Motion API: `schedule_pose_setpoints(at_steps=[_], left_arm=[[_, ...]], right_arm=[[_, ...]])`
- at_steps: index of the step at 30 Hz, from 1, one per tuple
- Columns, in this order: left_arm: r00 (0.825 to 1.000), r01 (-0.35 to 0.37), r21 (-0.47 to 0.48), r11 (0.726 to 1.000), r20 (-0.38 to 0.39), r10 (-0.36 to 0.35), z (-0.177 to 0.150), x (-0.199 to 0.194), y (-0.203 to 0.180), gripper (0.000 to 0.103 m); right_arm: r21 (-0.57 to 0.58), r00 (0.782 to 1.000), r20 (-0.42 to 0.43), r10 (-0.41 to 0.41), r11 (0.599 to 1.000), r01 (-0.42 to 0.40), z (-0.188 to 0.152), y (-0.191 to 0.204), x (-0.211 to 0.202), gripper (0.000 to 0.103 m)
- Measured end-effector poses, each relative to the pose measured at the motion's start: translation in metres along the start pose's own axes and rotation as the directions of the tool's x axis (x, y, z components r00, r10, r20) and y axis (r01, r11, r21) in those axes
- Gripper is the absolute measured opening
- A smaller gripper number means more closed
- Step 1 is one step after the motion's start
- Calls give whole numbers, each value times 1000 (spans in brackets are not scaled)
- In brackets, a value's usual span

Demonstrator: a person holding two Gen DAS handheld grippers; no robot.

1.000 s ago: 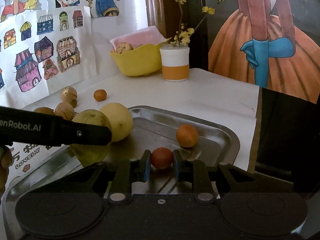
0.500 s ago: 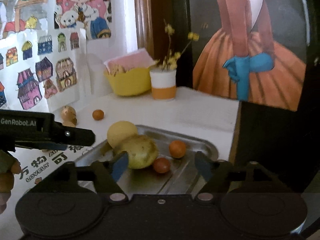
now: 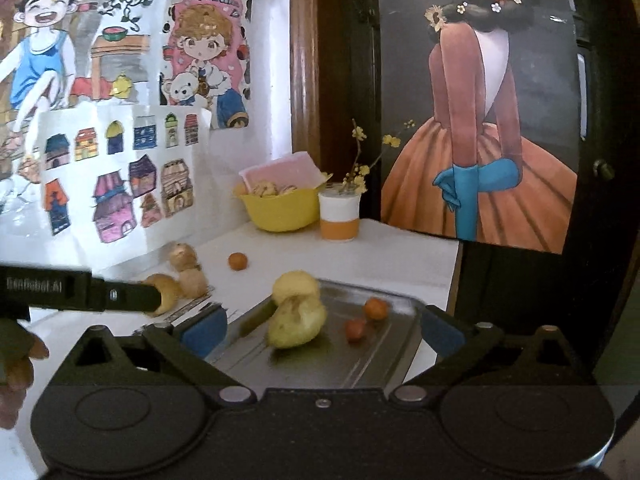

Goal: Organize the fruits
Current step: 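Withdraw both grippers from the tray back toward the remaining fruits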

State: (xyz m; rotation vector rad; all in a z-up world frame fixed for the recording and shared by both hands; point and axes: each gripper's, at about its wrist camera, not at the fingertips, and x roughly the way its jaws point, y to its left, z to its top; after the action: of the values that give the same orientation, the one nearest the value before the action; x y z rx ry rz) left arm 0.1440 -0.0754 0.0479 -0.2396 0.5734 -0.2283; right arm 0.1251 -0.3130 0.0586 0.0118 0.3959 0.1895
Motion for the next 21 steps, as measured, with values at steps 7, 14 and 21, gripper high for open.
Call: schedule_pose_setpoints(at_steps=[7,14,21], left_arm=[[999,-20,30,999,-50,21,-27,-33,19,103],[990,-49,25,998,-128,52,-45,-49,47,103],[981,-121,2,993,-149,120,-47,-59,77,103]], right_arm=[[-11,996,-87,11,1000,-12,-21,31,-28,102],[-5,983,-181,45,999,-47,-44,63,-35,102],[-37,961,-252,113,991,-126,-52,94,-27,102]])
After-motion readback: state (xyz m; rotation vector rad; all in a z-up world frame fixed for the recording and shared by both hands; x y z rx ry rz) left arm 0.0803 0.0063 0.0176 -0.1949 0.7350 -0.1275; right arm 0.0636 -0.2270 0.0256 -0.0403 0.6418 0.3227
